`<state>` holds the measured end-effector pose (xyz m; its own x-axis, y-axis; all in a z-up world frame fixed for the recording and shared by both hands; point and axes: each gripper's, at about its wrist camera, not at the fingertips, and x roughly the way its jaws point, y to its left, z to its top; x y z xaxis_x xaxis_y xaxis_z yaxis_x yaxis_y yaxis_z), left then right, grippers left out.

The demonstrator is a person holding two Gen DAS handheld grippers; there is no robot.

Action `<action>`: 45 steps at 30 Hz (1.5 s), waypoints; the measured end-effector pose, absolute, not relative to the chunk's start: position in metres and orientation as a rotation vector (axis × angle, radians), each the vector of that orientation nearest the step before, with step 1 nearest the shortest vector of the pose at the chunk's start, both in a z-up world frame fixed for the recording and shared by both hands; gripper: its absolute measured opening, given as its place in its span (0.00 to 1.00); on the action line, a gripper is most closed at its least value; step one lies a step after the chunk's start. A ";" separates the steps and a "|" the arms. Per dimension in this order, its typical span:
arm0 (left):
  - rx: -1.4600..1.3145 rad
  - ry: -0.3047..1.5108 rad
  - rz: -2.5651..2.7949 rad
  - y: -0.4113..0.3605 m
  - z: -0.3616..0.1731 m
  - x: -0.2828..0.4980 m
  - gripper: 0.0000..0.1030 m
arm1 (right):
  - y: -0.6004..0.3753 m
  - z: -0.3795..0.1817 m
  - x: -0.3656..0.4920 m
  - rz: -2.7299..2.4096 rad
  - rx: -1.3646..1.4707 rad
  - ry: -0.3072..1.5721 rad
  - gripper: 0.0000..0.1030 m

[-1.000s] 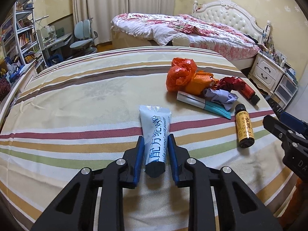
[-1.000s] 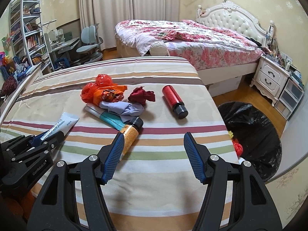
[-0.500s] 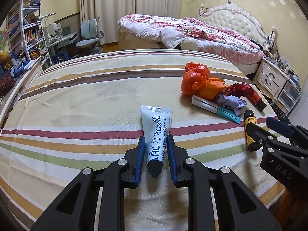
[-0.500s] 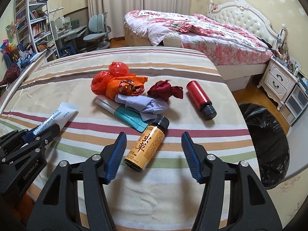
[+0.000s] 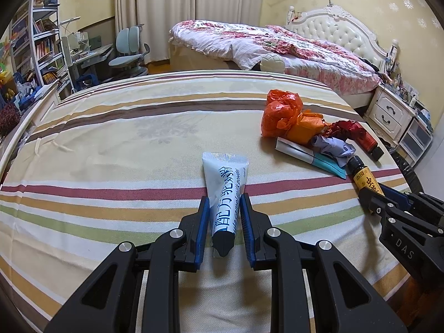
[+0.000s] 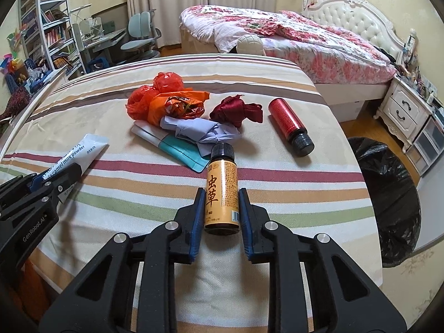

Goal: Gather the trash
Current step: 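Grasp the gold bottle with the right tool while the left tool holds the tube, then carry the tube and gold bottle over the black bin and open both tools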

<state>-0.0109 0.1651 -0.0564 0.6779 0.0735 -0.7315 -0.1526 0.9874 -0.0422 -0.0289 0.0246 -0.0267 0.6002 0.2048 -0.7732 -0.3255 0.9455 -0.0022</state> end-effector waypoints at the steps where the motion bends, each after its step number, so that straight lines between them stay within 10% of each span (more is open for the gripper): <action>1: -0.103 0.816 0.127 0.165 -0.056 -0.011 0.22 | 0.024 -0.026 -0.029 0.312 -0.146 0.875 0.23; 45: 0.010 0.671 -0.138 0.017 -0.009 0.028 0.20 | -0.137 0.025 -0.017 0.036 0.010 0.671 0.23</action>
<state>0.0280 0.0166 -0.0094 0.7743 -0.1241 -0.6205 0.1303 0.9908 -0.0356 -0.0174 -0.1371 0.0255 0.7828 0.0369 -0.6211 -0.0307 0.9993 0.0207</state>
